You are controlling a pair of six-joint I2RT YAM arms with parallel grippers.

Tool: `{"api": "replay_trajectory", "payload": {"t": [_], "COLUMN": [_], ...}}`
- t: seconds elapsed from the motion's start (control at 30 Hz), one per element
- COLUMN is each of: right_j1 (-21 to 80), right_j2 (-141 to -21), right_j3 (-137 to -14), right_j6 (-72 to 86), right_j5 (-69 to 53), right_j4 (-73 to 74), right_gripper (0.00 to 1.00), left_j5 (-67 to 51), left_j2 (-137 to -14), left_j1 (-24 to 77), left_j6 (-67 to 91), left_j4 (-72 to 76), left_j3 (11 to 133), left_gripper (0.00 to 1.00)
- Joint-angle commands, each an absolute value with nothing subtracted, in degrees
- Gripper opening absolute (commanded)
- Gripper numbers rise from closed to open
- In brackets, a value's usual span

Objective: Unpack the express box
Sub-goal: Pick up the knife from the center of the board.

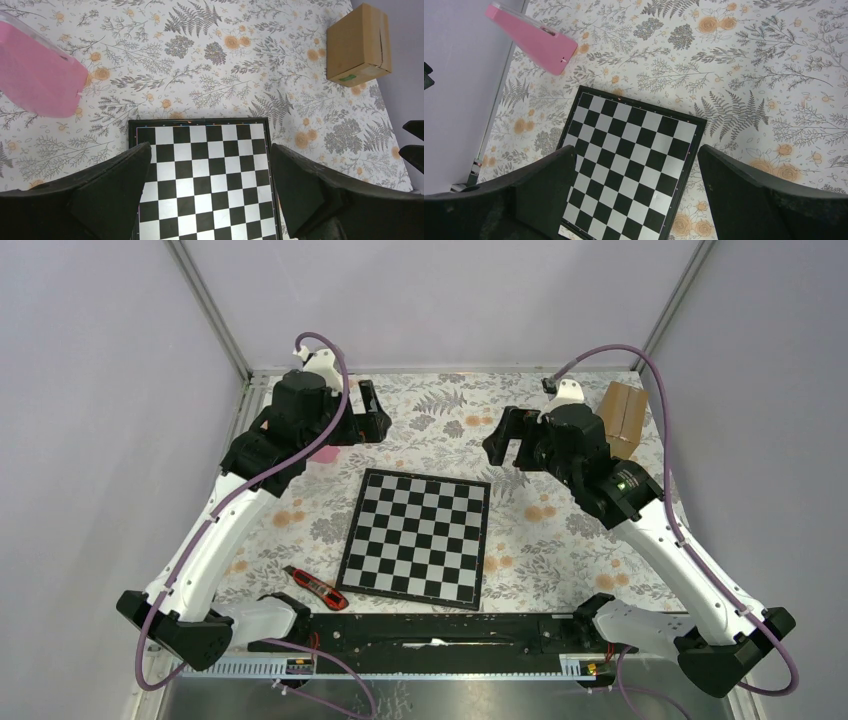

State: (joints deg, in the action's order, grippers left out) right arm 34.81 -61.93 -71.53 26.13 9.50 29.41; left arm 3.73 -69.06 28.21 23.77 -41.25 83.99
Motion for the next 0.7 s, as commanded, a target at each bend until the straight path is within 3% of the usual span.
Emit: {"api": "replay_trajectory", "payload": {"t": [0.0,0.43,0.67], "right_j1": [34.52,32.56,25.93], "right_j2": [-61.71,-72.4,-78.58], "right_j3": [-74.18,-76.35,-75.92], "right_j6": [25.69,26.38,27.05], "right_j5": [10.3,7.27,4.58], "right_j4": [30.29,28.39,27.64], "right_gripper": [0.99,0.99,0.99], "left_j5": [5.04,4.96,4.82], "left_j2": [-68.19,-66.97,-65.85], "left_j1": [28.39,27.59,25.59], "left_j6": [23.06,25.11,27.41], "left_j4": [-38.75,-38.49,-38.62], "left_j3": [85.29,77.21,72.49], "left_gripper": [0.99,0.99,0.99]}}
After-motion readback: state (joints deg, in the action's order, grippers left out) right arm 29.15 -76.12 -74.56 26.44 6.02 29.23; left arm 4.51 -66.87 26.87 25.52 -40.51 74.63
